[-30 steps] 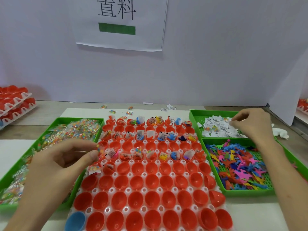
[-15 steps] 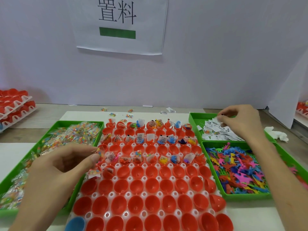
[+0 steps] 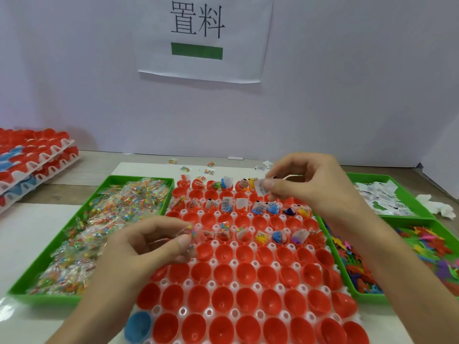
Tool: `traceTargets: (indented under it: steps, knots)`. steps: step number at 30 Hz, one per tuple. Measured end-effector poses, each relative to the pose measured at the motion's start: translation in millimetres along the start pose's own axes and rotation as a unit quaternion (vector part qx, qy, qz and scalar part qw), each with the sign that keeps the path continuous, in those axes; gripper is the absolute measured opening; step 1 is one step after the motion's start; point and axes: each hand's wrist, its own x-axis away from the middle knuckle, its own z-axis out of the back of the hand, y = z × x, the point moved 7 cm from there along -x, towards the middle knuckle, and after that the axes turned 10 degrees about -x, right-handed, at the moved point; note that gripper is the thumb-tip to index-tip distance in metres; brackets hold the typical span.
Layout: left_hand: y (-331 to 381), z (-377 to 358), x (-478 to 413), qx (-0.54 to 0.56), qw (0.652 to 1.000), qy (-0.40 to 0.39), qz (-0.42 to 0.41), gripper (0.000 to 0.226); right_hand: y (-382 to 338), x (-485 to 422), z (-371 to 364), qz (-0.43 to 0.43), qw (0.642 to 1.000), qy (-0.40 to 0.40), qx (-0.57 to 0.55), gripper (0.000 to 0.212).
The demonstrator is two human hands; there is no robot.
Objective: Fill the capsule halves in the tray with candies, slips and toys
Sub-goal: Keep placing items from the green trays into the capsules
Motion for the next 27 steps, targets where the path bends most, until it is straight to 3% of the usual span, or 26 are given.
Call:
traceTargets:
  steps: [8, 13, 19, 27]
  knots:
    - [1.9, -9.9, 5.7, 0.055, 0.997, -0.035, 0.044, 0.035, -6.8, 29.2, -72.7, -0.011, 0.989, -0.134, -0.067, 0.013]
    - [9.6, -13.2, 8.3, 0.063, 0.995, -0.069, 0.028, 0.057, 1.6, 36.0, -87.4, -0.011, 0.992, -0.124, -0.015, 0.012]
    - [15.0, -15.7, 10.0, 0.057, 0.994, -0.091, 0.01, 0.037, 3.6, 36.9, -85.0, -0.018, 0.996, -0.089, 0.0, 0.019]
    - [9.1, -17.7, 9.2, 0.048, 0.997, -0.053, 0.026, 0.037, -2.9, 40.6, -90.5, 0.012, 0.994, -0.104, -0.035, 0.01]
